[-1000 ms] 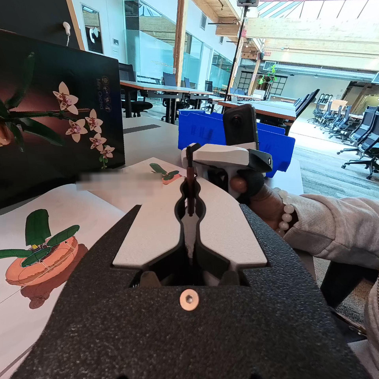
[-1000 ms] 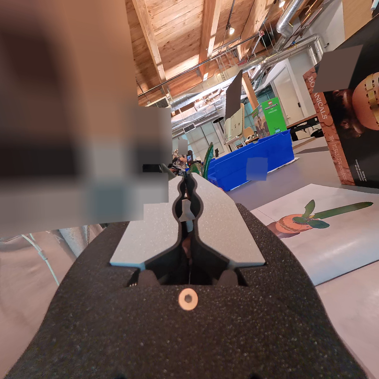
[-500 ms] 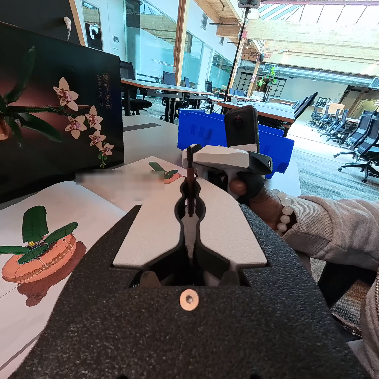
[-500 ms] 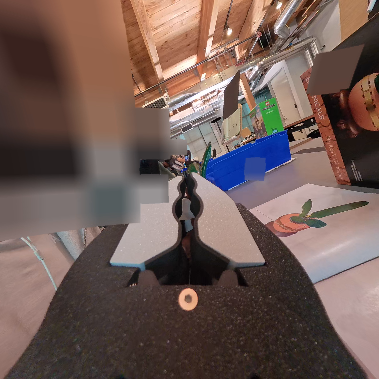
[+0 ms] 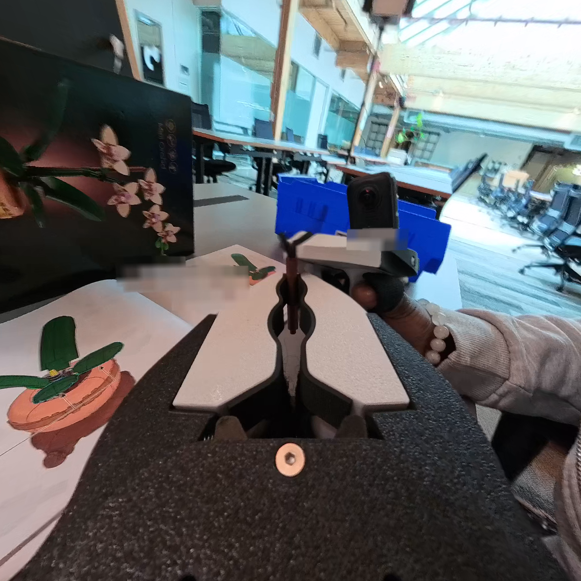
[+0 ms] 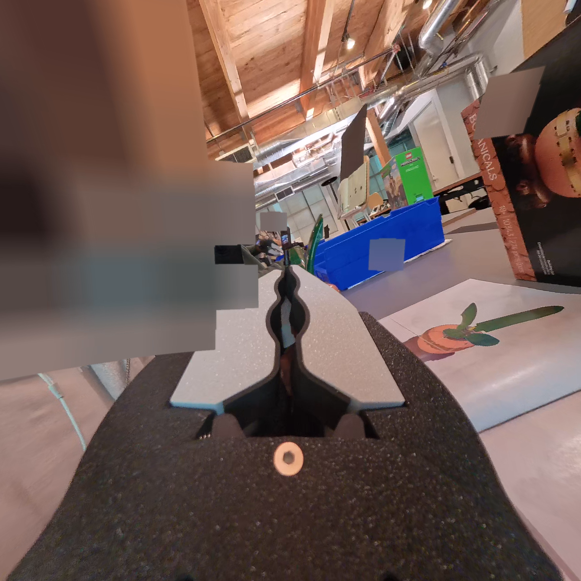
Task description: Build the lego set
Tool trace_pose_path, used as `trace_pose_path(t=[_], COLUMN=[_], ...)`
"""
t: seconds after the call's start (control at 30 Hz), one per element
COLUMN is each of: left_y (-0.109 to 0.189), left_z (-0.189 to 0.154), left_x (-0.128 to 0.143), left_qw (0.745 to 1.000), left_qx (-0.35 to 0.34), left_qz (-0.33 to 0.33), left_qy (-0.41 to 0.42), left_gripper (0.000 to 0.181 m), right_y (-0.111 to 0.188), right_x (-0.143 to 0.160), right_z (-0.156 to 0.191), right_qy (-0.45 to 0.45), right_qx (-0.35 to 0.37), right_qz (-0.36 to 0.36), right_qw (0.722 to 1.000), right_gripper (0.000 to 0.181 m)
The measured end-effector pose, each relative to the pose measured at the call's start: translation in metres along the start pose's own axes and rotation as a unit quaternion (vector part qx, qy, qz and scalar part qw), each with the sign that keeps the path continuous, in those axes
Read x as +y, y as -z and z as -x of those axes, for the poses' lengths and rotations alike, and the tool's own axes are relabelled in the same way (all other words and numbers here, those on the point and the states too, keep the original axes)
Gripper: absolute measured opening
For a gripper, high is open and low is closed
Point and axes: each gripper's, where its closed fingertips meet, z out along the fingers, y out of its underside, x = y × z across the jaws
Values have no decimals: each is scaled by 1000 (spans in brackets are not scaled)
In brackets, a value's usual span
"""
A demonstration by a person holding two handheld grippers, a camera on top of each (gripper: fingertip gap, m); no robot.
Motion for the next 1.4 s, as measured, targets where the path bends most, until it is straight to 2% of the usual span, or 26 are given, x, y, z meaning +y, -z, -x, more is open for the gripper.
trace_pose_path(t=[0.03, 0.2, 0.27, 0.33, 0.4, 0.47, 0.5, 0.53, 0.57, 0.6, 0.63, 0.7, 0.73, 0.83, 0.9, 0.93, 1.0, 1.03, 1.07, 1.13, 1.2, 1.33, 1.4], left_y=[0, -2, -1, 1, 7, 16, 21, 25, 27, 30, 31, 33, 33, 34, 35, 36, 38, 40, 42, 45, 47, 51, 51], left_z=[0, 1, 6, 4, -4, -15, -20, -24, -27, -31, -35, -41, -43, -50, -56, -58, -61, -62, -62, -63, -64, -67, -67], left_x=[-1, 8, 13, 14, 13, 12, 12, 10, 9, 8, 7, 7, 7, 9, 11, 11, 12, 11, 9, 7, 5, 5, 4], left_qw=[1000, 999, 998, 998, 999, 998, 998, 997, 997, 996, 994, 991, 990, 987, 984, 983, 982, 982, 982, 982, 981, 979, 979], left_qx=[2, -10, -29, -19, 10, 41, 53, 62, 71, 82, 94, 115, 122, 138, 147, 150, 155, 157, 159, 164, 173, 181, 181], left_qz=[0, 28, 44, 45, 41, 34, 29, 21, 13, 6, 1, -3, -2, 0, 2, 2, 0, -4, -9, -18, -22, -26, -29], left_qy=[-1, -32, -47, -43, -35, -30, -30, -32, -38, -47, -54, -63, -66, -80, -96, -104, -110, -109, -105, -93, -84, -84, -83], left_gripper=[3, 3, 3, 3, 4, 3, 4, 4, 4, 4, 4, 4, 4, 4, 4, 4, 4, 3, 3, 4, 4, 4, 4], right_y=[0, 0, 4, 10, 14, 15, 18, 21, 23, 23, 21, 13, 6, -33, -46, -53, -73, -80, -91, -118, -123, -122, -126], right_x=[0, -1, -10, -21, -23, -18, -12, -6, -3, -1, 2, 7, 12, 36, 54, 59, 61, 59, 59, 58, 48, 32, 24], right_z=[0, -4, -3, -8, -20, -26, -33, -42, -53, -63, -72, -95, -101, -112, -124, -132, -158, -169, -176, -189, -206, -218, -210], right_qy=[1, 0, 9, 5, -16, -13, 16, 70, 139, 212, 278, 360, 376, 403, 414, 426, 455, 452, 442, 429, 428, 425, 419], right_qx=[1, 10, 8, 21, 48, 59, 79, 100, 117, 122, 112, 89, 53, -72, -140, -156, -126, -96, -70, 15, 98, 160, 170], right_qz=[0, -3, -24, -38, 9, 113, 183, 256, 321, 381, 441, 560, 612, 677, 712, 723, 737, 750, 751, 728, 731, 719, 694], right_qw=[1000, 1000, 1000, 999, 999, 992, 980, 959, 929, 892, 846, 741, 694, 612, 549, 520, 484, 474, 486, 534, 523, 527, 559], right_gripper=[0, 0, 2, 5, 9, 39, 44, 51, 49, 38, 23, 21, 21, 20, 19, 19, 14, 16, 16, 9, 8, 6, 7])
